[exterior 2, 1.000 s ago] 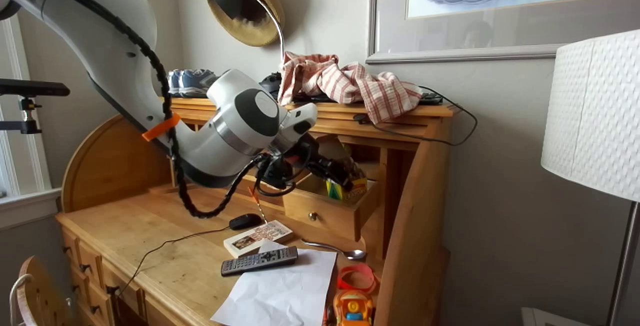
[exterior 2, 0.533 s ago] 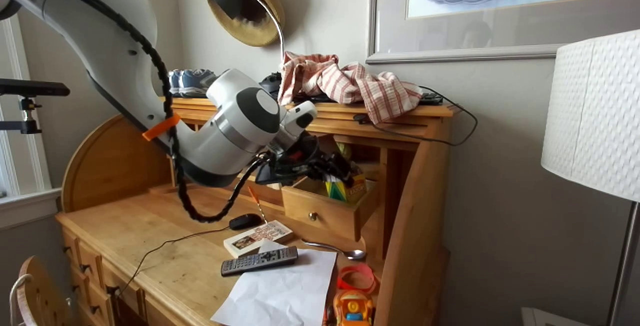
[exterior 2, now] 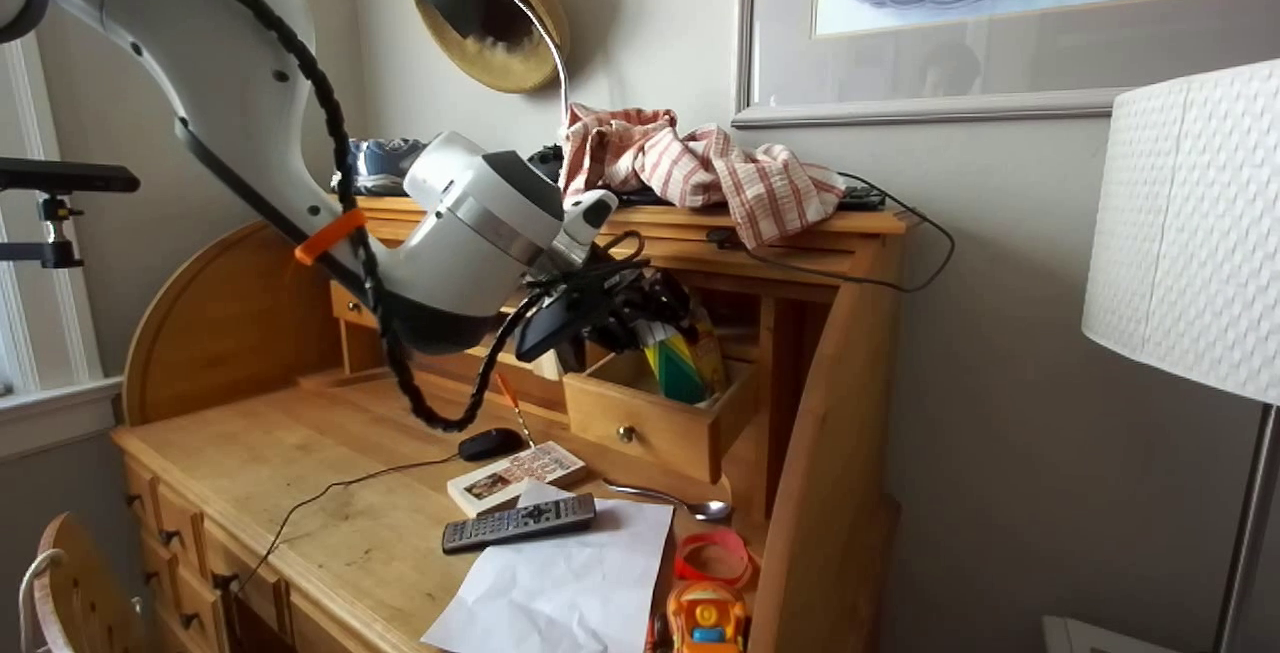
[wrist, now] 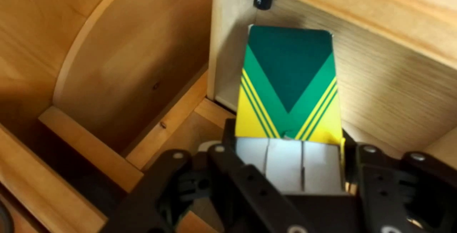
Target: Put the crayon box in the top right drawer
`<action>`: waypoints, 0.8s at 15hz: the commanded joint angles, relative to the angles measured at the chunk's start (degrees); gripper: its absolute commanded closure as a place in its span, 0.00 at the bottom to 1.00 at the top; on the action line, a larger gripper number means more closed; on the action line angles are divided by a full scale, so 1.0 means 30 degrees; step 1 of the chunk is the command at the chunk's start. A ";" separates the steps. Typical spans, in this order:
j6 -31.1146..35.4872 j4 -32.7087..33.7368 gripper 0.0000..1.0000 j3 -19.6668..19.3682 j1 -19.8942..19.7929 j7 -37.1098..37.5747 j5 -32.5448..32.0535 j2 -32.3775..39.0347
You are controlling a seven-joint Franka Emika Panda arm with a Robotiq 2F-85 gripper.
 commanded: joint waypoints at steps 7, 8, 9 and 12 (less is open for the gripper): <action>-0.0312 -0.0807 0.65 -0.0964 0.0767 -0.2364 -0.4287 -0.1003; -0.0431 -0.1020 0.65 -0.1007 0.0824 -0.2832 -0.4431 -0.1124; -0.0531 -0.1269 0.65 -0.1052 0.0862 -0.3375 -0.4482 -0.1251; -0.1049 -0.1944 0.65 -0.1174 0.1012 -0.4769 -0.4208 -0.1683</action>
